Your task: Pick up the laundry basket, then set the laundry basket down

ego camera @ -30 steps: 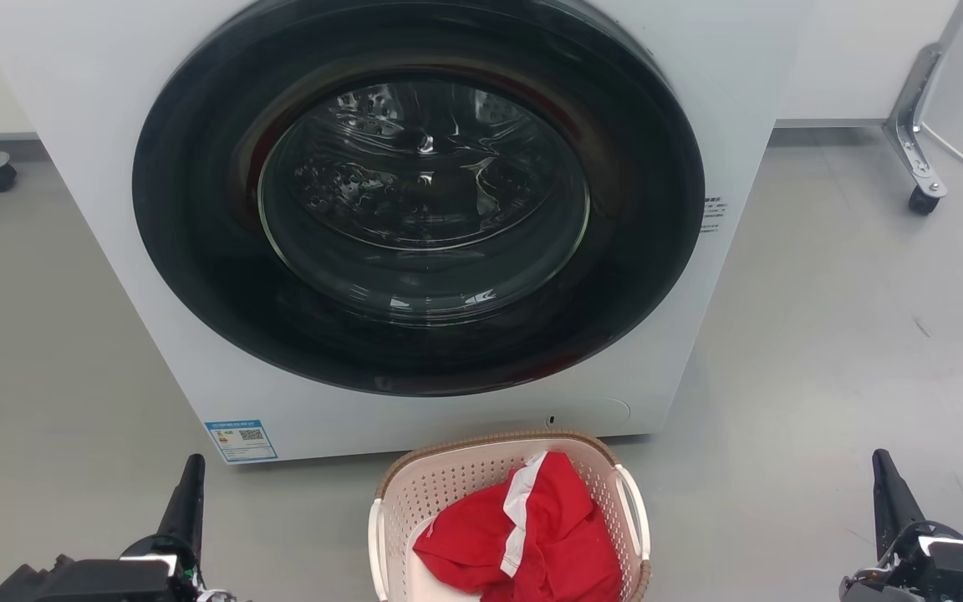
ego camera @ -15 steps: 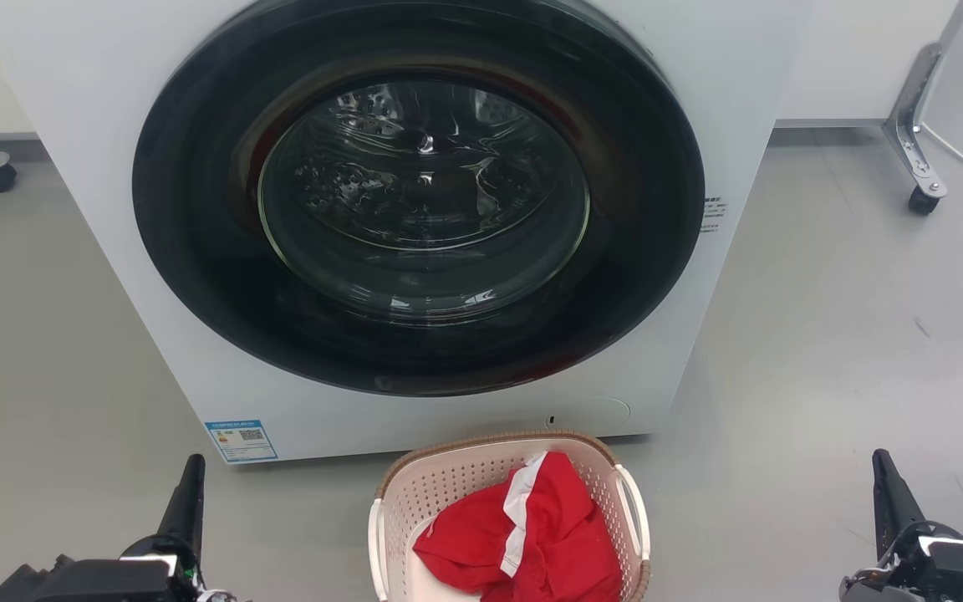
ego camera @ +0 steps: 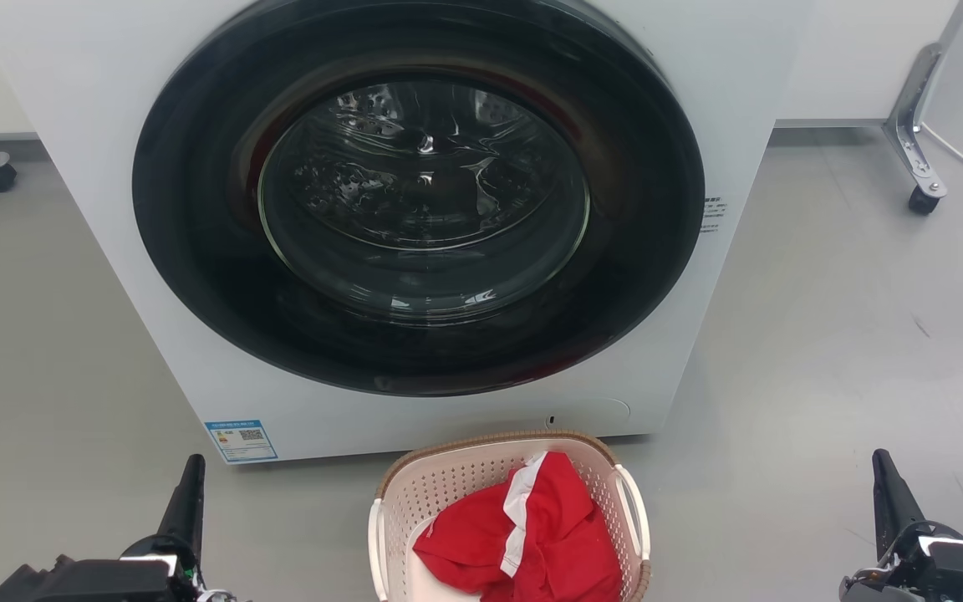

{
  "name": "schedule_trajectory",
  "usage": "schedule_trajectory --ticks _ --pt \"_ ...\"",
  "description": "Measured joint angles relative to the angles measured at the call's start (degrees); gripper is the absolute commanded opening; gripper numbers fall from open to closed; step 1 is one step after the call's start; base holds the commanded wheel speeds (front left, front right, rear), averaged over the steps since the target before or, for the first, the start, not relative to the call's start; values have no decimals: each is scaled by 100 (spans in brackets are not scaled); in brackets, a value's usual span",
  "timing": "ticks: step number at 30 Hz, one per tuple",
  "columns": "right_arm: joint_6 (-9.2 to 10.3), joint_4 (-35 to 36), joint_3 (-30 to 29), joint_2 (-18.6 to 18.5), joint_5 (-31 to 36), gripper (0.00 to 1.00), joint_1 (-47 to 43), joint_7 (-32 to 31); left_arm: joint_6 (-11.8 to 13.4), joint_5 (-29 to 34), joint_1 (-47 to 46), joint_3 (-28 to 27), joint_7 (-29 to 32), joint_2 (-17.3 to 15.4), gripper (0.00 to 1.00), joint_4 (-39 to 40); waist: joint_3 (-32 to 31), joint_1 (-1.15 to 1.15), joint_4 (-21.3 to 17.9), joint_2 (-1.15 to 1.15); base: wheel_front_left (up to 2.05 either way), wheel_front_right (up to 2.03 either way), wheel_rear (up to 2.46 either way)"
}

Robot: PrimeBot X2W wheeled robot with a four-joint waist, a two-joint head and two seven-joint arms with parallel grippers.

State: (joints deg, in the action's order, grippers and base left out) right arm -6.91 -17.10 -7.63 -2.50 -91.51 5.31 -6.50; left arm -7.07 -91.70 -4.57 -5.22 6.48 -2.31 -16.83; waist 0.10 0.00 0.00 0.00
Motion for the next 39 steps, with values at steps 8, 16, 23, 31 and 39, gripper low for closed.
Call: schedule_trajectory --ticks 8,16,23,31,39 --pt "0 0 0 0 0 0 0 0 0 0 0 0 0 0 0 0 0 0 0 0 0 0 0" --pt "0 1 0 0 0 0 0 0 0 -1 0 0 0 0 0 -1 0 0 0 0 0 0 0" --pt "0 1 0 0 0 0 0 0 0 -1 0 0 0 0 0 -2 0 0 0 0 0 0 0" --pt "0 1 0 0 0 0 0 0 0 -1 0 1 0 0 0 -2 0 0 0 0 0 0 0" --pt "0 2 0 0 0 0 0 0 0 -1 0 1 0 0 0 -2 1 0 0 0 0 0 0"
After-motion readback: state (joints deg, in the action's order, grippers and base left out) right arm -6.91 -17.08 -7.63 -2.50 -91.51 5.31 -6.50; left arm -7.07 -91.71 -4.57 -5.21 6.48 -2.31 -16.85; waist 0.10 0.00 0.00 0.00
